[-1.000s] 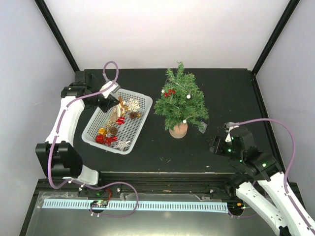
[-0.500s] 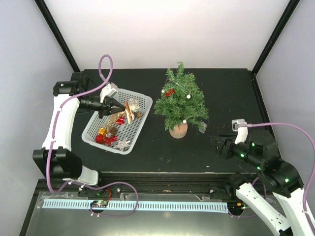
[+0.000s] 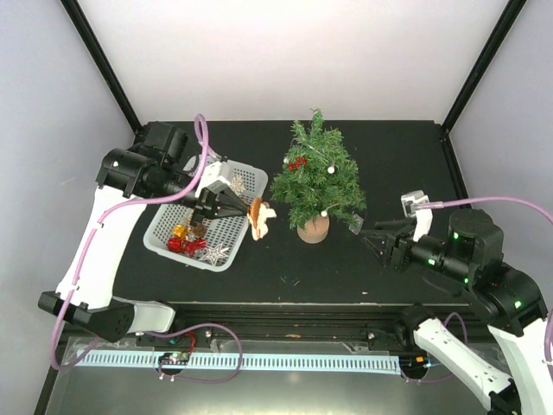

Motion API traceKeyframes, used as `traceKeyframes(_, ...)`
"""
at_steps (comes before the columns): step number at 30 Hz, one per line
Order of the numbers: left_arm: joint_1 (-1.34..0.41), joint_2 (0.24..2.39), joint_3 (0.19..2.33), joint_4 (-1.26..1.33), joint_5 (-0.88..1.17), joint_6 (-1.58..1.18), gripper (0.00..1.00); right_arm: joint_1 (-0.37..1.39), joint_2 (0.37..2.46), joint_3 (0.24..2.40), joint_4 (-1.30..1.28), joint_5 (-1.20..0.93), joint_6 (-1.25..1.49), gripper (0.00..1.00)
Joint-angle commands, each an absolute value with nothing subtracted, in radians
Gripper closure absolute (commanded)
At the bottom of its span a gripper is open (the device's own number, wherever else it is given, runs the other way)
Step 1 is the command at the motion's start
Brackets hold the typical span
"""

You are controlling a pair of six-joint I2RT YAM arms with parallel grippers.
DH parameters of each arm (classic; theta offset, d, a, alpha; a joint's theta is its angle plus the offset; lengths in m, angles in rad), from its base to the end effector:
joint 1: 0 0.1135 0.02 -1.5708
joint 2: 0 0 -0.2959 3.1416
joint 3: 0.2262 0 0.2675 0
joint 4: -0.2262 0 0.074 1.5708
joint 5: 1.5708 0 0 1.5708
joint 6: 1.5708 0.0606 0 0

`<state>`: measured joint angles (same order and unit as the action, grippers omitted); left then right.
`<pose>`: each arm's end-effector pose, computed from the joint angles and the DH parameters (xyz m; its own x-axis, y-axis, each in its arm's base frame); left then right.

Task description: Decorate the small christmas tree

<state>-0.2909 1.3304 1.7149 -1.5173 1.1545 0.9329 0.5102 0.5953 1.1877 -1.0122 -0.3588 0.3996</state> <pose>0.1857 -0.1135 0.4651 -0.1249 0.3765 -0.9180 0.9873 -0.0442 -0.1525 0.0569 0.0562 0.4215 -0.6144 0.0736 -0.7855 -0.5406 0.6859 0.4871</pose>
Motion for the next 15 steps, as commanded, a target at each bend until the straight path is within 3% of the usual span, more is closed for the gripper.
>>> traceKeyframes(1, -0.411, 1.309, 1.785, -1.491, 1.205, 0.843, 0.99, 0.516, 0.631, 1.245, -0.981, -0.433, 0.363, 0.37)
traceKeyframes(8, -0.577, 1.335, 1.804, -1.447, 1.110, 0.789, 0.98, 0.588, 0.750, 1.377, -1.000, -0.318, 0.332, 0.37)
traceKeyframes(15, -0.610, 1.301, 1.775, -1.341, 1.012, 0.697, 0.98, 0.992, 0.985, 1.628, -1.091, 0.304, 0.342, 0.38)
